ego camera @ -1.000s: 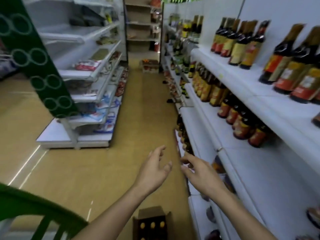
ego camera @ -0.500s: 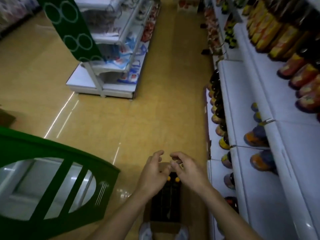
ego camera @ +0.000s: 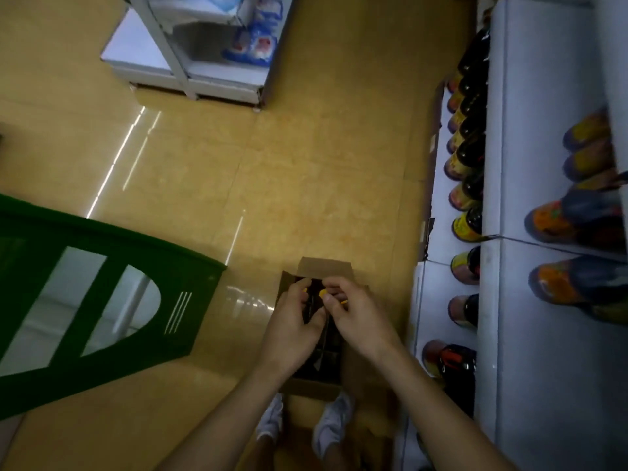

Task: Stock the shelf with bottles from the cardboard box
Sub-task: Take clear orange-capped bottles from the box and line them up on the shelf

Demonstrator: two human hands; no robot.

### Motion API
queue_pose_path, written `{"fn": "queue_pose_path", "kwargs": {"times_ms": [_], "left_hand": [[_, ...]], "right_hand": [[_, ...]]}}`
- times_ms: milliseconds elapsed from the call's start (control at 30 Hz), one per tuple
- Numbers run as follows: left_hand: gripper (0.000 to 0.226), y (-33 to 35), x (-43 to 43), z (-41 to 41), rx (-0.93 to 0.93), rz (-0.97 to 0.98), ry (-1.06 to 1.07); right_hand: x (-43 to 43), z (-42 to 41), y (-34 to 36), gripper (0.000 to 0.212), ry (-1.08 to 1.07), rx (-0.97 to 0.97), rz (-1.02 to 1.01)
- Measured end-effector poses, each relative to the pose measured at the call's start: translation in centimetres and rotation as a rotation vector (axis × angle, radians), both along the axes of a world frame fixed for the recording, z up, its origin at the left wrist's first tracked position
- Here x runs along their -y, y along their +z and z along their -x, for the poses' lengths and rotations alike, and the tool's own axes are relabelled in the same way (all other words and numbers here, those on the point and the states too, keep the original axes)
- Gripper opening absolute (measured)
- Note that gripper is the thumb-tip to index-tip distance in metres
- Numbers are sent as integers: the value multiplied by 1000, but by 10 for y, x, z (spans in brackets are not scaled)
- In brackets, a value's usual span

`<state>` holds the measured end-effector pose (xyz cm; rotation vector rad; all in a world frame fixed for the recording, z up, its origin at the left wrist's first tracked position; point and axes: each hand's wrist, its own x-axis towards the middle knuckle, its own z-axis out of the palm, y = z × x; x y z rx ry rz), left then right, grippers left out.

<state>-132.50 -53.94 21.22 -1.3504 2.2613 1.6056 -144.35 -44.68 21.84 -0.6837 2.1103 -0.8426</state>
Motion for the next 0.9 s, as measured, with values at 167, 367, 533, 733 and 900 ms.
{"fn": "queue_pose_path", "kwargs": {"times_ms": [167, 367, 533, 733, 900], "left_hand": [[64, -77, -5, -7, 61, -30, 23], [67, -169, -5, -35, 132, -80, 43], [72, -227, -11, -56, 186, -140, 21], [74, -289, -15, -68, 232, -153, -57], [77, -329, -9, -69, 244, -175, -63]], "right_hand": [[-3, -5, -86, 34, 27, 42, -64], [-4, -26, -192, 32, 45, 82, -158], [3, -42, -271, 35, 83, 145, -250], [24, -52, -361, 53, 110, 124, -290], [37, -60, -418, 60, 136, 102, -302]]}}
